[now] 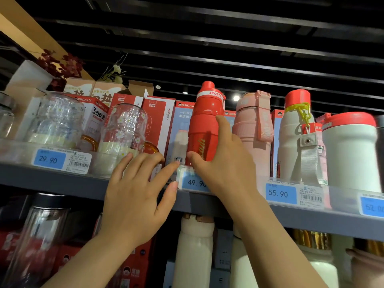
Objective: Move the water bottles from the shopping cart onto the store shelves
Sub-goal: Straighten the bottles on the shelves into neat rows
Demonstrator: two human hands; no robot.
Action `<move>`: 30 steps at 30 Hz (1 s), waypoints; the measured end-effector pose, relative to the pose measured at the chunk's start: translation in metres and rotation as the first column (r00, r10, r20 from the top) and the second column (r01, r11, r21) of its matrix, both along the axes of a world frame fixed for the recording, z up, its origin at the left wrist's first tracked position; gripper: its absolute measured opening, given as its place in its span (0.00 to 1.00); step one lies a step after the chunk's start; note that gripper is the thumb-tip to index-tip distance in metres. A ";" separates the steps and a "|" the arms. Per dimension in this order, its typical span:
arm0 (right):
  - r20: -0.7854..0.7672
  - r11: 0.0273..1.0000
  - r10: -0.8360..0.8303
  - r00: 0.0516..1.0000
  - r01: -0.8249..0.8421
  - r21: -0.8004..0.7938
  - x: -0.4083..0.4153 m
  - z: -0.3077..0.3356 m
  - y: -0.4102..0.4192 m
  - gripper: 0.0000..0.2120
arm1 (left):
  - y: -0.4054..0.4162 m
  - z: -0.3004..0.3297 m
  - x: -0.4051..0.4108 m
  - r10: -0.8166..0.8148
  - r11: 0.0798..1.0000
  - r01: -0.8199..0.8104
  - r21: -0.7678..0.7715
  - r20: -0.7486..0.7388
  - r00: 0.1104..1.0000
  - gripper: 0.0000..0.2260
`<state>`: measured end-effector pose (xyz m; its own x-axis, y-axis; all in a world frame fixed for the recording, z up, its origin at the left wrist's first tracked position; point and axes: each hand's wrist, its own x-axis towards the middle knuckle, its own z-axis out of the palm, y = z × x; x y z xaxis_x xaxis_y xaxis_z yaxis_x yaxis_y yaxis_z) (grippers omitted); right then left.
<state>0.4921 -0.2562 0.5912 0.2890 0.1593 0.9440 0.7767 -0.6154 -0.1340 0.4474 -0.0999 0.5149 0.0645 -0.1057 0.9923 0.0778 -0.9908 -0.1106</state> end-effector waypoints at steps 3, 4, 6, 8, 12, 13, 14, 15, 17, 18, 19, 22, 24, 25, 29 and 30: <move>0.240 0.984 -0.145 0.960 0.116 0.133 0.000 -0.009 -0.028 0.32 | -0.001 0.000 0.002 -0.003 1.000 0.003 0.001 0.022 1.000 0.20; 0.254 0.969 -0.204 0.945 0.158 0.192 0.001 -0.008 -0.038 0.31 | -0.001 0.000 0.002 -0.002 1.000 0.002 -0.002 0.024 1.000 0.20; 0.127 0.941 -0.287 0.949 0.255 0.222 0.008 -0.001 -0.052 0.32 | -0.001 0.000 0.003 0.002 1.000 -0.002 -0.005 0.024 1.000 0.20; -0.018 0.929 -0.341 0.940 0.340 0.145 0.014 0.004 -0.053 0.37 | -0.001 0.000 0.003 0.005 1.000 -0.005 0.000 0.026 1.000 0.21; -0.065 0.933 -0.337 0.939 0.342 0.109 0.018 0.011 -0.045 0.42 | 0.000 -0.001 0.002 -0.003 1.000 0.003 0.006 0.039 0.999 0.21; -0.089 0.933 -0.332 0.939 0.340 0.114 0.020 0.014 -0.046 0.42 | 0.000 0.000 0.002 -0.004 1.000 0.003 0.007 0.036 0.999 0.21; -0.121 0.934 -0.323 0.939 0.337 0.122 0.022 0.016 -0.047 0.43 | 0.000 0.000 0.003 -0.003 1.000 0.002 0.011 0.035 0.999 0.21; -0.146 0.934 -0.315 0.938 0.333 0.127 0.024 0.016 -0.047 0.44 | 0.000 0.000 0.003 -0.001 1.000 0.001 0.015 0.037 0.999 0.21; -0.156 0.937 -0.310 0.938 0.329 0.117 0.027 0.017 -0.048 0.45 | 0.000 0.000 0.003 -0.001 1.000 0.000 0.021 0.049 0.999 0.21; -0.150 0.939 -0.308 0.940 0.325 0.109 0.027 0.017 -0.048 0.46 | 0.001 0.000 0.003 -0.002 1.000 0.001 0.024 0.055 0.998 0.21; -0.146 0.941 -0.306 0.941 0.322 0.101 0.027 0.018 -0.049 0.46 | 0.001 0.000 0.003 -0.004 1.000 0.002 0.027 0.060 0.998 0.21; -0.152 0.950 -0.283 0.947 0.298 0.088 0.027 0.023 -0.054 0.46 | 0.000 0.000 0.003 -0.009 0.999 0.007 0.031 0.061 0.998 0.21; -0.134 0.963 -0.244 0.961 0.256 0.087 0.028 0.024 -0.059 0.46 | 0.000 0.000 0.003 -0.011 1.000 0.009 0.028 0.061 0.998 0.21; -0.128 0.970 -0.217 0.968 0.228 0.083 0.029 0.024 -0.061 0.47 | 0.001 0.000 0.003 -0.010 1.000 0.009 0.026 0.060 0.998 0.21; -0.159 0.996 -0.064 0.985 0.072 0.047 0.032 0.027 -0.075 0.45 | 0.000 0.000 0.003 -0.008 1.000 0.007 0.021 0.047 0.999 0.21; -0.164 0.998 -0.028 0.986 0.037 0.049 0.033 0.027 -0.078 0.45 | 0.000 0.000 0.003 -0.009 1.000 0.008 0.021 0.046 0.999 0.21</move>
